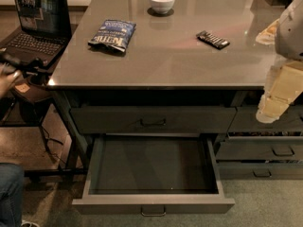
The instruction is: Place blue chip bag into middle drawer
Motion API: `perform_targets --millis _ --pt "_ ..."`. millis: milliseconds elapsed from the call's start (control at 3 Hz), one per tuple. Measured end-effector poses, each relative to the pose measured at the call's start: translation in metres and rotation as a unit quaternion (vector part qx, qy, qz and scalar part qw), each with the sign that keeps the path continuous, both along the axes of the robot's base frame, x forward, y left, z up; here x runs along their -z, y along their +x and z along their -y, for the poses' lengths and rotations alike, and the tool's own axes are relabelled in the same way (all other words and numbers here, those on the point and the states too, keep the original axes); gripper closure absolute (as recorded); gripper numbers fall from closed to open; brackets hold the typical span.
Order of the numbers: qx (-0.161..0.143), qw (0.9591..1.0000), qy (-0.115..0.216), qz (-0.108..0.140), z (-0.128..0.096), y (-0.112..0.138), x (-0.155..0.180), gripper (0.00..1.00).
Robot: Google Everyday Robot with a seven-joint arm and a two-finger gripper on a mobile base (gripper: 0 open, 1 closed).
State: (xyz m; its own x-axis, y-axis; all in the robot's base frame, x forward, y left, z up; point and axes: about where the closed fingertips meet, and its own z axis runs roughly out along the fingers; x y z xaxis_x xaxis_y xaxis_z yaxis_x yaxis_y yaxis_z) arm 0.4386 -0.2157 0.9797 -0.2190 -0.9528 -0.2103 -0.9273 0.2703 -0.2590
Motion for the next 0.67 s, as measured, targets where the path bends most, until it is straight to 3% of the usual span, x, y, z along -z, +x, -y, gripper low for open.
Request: perform_targets --millis 333,667 --pt "-0.004 1.0000 0.000 0.004 -0.003 0.009 -0.003 0.00" --pt "-0.016 0.9998 0.004 -0.009 -0.018 0.054 0.002 0.00"
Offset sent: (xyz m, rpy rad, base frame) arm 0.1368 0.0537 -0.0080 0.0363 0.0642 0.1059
